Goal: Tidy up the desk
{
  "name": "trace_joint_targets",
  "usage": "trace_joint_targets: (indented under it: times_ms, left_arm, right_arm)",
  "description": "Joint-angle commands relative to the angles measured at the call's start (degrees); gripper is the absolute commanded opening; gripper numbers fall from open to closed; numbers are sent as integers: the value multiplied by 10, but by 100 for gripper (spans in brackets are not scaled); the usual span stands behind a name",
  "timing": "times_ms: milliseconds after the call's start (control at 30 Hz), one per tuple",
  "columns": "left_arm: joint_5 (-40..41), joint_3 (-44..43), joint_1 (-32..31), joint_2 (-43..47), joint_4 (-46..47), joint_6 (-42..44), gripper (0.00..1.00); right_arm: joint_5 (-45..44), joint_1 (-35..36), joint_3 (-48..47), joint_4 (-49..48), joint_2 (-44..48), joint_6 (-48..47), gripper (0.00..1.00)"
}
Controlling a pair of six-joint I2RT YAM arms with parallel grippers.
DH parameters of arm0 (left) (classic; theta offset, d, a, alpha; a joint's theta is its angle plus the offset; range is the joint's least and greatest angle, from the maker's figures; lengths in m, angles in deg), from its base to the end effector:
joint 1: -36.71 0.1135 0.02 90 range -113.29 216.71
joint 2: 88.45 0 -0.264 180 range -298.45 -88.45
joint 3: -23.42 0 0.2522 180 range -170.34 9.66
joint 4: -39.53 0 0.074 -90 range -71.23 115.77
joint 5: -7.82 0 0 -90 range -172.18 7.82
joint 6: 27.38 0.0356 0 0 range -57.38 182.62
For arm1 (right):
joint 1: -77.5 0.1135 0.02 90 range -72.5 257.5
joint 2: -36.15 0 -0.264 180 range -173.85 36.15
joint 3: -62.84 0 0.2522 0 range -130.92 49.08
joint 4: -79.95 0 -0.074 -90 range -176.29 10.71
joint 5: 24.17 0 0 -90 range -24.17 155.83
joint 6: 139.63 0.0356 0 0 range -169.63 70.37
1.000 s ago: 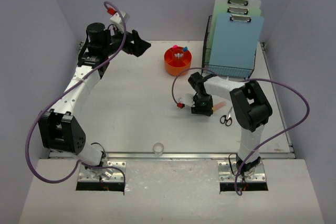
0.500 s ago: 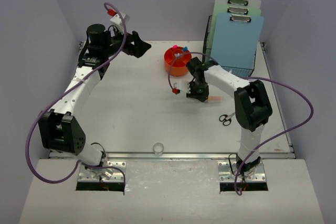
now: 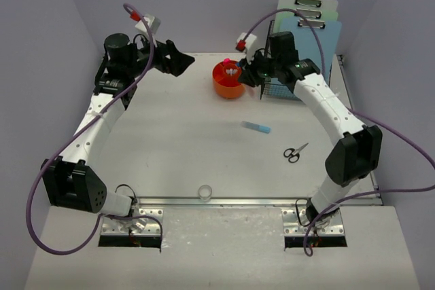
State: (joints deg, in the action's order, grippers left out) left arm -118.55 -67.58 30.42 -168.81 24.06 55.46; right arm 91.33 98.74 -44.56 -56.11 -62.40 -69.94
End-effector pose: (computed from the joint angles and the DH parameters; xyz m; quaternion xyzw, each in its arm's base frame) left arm 0.3217 -0.0567 0.4117 0.2059 0.7011 -0.3035 0.6116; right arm 0.3629 0.1575 0.3524 -0.4021 0.7731 0.1995 0.4481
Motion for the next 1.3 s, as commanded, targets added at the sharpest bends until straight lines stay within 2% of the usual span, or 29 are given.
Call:
trace_joint_targets:
  times_ms: [0,67,167,433,533,767,1267]
  left_arm:
    - [-10,1,7,22,-4,-21,100]
    - [-10,3,7,23,-4,-22,100]
    - [-8,12,6,21,5,-34,100]
    - [1,25,7,15,1,-37,100]
    - [5,27,7,9,-8,-27,100]
    - [12,46,7,8,-10,-8,100]
    - [10,46,7,-5,-24,29,100]
  right_arm:
    - [57,-88,90,-315,14,296,0]
    - [47,-115,104,-380,3,371,0]
    - [13,-124,115,-426,-28,422,0]
    - [-19,-124,116,-527,-71,477,0]
    - [-28,-124,148,-613,-78,489,0]
    - [-17,-123,166,-649,-91,450,0]
    - [16,-107,144,-681,-158,392,0]
